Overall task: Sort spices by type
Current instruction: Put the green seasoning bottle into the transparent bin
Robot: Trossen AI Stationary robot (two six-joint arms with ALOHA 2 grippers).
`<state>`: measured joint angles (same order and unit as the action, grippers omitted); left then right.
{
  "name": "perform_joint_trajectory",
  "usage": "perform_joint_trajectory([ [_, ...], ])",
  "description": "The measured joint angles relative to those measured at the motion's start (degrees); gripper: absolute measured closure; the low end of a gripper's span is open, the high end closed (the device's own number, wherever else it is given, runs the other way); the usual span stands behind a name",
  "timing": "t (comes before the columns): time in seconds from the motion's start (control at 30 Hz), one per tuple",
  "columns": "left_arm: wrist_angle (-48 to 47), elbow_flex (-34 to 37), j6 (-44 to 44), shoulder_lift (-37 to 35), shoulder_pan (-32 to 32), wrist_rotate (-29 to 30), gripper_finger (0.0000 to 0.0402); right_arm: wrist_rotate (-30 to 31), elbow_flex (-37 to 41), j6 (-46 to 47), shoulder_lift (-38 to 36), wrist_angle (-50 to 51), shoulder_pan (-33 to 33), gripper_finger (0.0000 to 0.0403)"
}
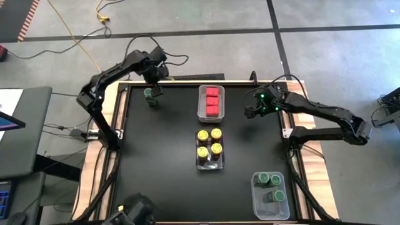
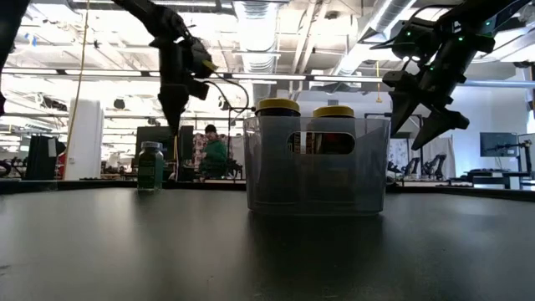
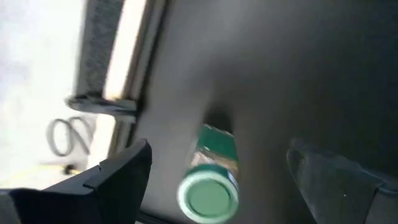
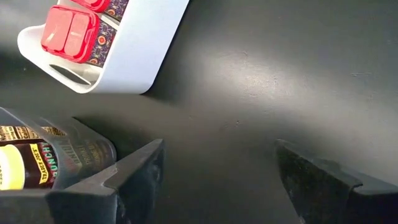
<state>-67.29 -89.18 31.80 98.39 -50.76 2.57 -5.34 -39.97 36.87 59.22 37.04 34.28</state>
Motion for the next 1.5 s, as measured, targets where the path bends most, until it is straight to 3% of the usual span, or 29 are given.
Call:
perform_joint_trajectory([
  [0.13,-0.71,0.88,3.25,0.0,-2.6,-3.35,0.0042,-0.01,0.0,-0.75,0.0,-0.01,0.0,0.0077],
  [0.33,-1.05,4.27,9.99,0.0,-3.52,-3.57,0.0042,-0.02,0.0,-1.37,0.0,-0.02,0.0,0.0077],
  [0.53,-0.93,8.8,19.12,0.0,-2.88,2.97,0.0042,1.14,0.0,-1.48,0.01,-0.04,0.0,0.0077],
  [0.63,0.72,9.85,20.7,0.0,-2.65,2.32,0.0042,1.95,0.0,-1.52,0.01,-0.06,0.0,0.0077],
  [1.07,5.73,12.69,23.7,0.09,-2.73,2.16,0.0043,2.42,0.0,-1.34,0.0,-0.04,0.0,0.0077],
  [1.5,5.28,12.69,21.77,0.13,-3.11,1.71,0.0077,2.43,0.0,-1.31,0.0,-0.13,0.0,0.0077],
])
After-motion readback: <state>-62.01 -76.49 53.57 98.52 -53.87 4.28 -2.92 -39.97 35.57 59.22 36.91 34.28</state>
